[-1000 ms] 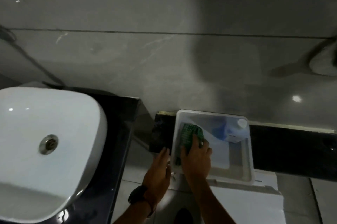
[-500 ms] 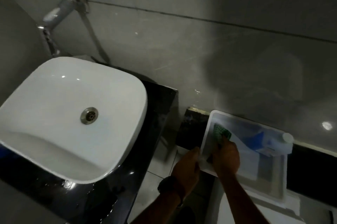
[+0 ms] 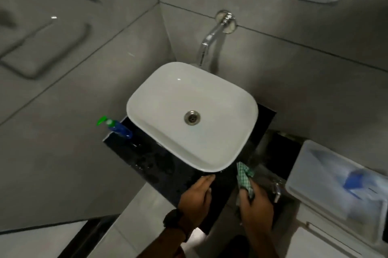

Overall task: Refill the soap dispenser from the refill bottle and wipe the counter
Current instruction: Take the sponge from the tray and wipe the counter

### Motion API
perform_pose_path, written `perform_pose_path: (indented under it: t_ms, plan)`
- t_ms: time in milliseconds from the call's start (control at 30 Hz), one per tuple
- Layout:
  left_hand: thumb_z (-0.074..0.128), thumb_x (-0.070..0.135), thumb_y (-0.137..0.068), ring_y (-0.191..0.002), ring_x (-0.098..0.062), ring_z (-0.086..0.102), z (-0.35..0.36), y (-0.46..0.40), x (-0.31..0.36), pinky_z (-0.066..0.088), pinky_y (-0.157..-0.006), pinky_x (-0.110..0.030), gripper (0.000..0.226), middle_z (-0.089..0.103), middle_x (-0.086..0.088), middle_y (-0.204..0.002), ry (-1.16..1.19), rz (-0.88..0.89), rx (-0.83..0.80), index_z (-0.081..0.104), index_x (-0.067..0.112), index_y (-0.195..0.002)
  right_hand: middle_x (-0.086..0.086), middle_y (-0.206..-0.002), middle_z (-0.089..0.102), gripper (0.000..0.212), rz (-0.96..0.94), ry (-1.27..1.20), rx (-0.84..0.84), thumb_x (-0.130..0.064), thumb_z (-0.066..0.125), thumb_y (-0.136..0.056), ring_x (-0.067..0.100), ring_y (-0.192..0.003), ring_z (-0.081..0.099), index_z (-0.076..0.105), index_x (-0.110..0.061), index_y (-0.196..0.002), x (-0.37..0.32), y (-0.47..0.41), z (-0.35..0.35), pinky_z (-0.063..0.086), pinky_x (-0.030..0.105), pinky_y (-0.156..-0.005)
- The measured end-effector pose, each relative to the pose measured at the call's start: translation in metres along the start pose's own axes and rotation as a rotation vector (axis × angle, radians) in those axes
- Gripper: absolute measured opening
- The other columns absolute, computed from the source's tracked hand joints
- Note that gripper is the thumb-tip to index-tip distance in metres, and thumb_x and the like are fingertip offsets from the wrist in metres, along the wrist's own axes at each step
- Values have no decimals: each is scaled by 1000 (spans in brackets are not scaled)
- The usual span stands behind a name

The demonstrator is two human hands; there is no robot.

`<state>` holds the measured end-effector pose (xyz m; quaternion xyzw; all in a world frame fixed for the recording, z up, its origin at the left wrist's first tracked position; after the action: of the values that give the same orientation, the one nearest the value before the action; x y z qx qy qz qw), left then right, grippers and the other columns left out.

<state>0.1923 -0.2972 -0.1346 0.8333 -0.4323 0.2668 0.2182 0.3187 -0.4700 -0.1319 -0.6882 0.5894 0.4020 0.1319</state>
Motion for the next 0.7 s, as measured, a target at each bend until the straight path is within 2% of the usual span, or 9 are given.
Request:
perform_pose_path:
  t_ms: [100, 233, 400, 467, 533, 600, 700]
  plan:
    - [40, 31, -101, -131, -7, 50, -52, 20, -54, 29, -109, -8, 46, 48, 11, -149, -11, -61, 71, 45, 32, -147, 19, -125, 72, 42, -13, -23, -8, -7, 76, -86, 39, -114, 68, 71, -7, -128, -30, 33, 34, 51, 43, -99]
    - [45, 25, -102, -131, -11, 51, -116, 37, -130, 41, -110, -23, 45, 47, 7, -149, 16, -181, 216, 44, 27, -147, 23, -122, 70, 39, 9, -24, 12, -6, 75, -85, 42, -115, 66, 72, -6, -125, -54, 58, 73, 49, 45, -100]
    - [49, 23, -101, -149, -24, 28, -173, 28, -211, 20, -120, -29, 55, 33, -8, -159, -38, -347, 385, 33, 11, -152, 33, -122, 62, 43, -84, 144, 42, -9, 77, -83, 52, -111, 61, 70, 3, -124, -68, 66, 115, 51, 57, -96]
    - [48, 27, -102, -151, -26, 20, -191, 13, -234, 17, -123, -35, 62, 24, -11, -163, -68, -389, 437, 24, 7, -155, 39, -116, 60, 50, -180, 274, 138, -25, 65, -81, 58, -101, 59, 71, 8, -118, -71, 66, 124, 52, 63, -89]
    - [46, 31, -102, -153, -27, 13, -204, -4, -253, 15, -125, -38, 68, 18, -13, -164, -90, -418, 471, 16, 4, -156, 39, -111, 58, 65, -325, 394, 254, -40, 49, -76, 56, -94, 57, 71, 7, -115, -75, 72, 132, 51, 61, -82]
    - [44, 37, -102, -153, -28, 11, -208, -18, -268, 12, -125, -39, 73, 15, -15, -164, -115, -456, 476, 12, 2, -156, 35, -117, 55, 67, -391, 500, 311, -44, 47, -76, 53, -100, 54, 69, 1, -120, -78, 79, 142, 46, 58, -83]
    - [40, 46, -101, -153, -31, 10, -204, -35, -284, 10, -125, -40, 77, 14, -18, -164, -179, -473, 441, 10, 0, -156, 33, -138, 47, 68, -424, 548, 320, -43, 49, -79, 52, -125, 48, 61, -2, -132, -80, 85, 159, 41, 60, -100]
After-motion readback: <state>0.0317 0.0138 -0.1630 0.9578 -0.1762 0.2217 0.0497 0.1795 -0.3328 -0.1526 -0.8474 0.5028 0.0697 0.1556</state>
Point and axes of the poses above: each hand's wrist, its own y-axis away from the middle knuckle, its own z-axis out of the palm, x = y × z, the point moved 10 cm from there along -y, towards the middle knuckle
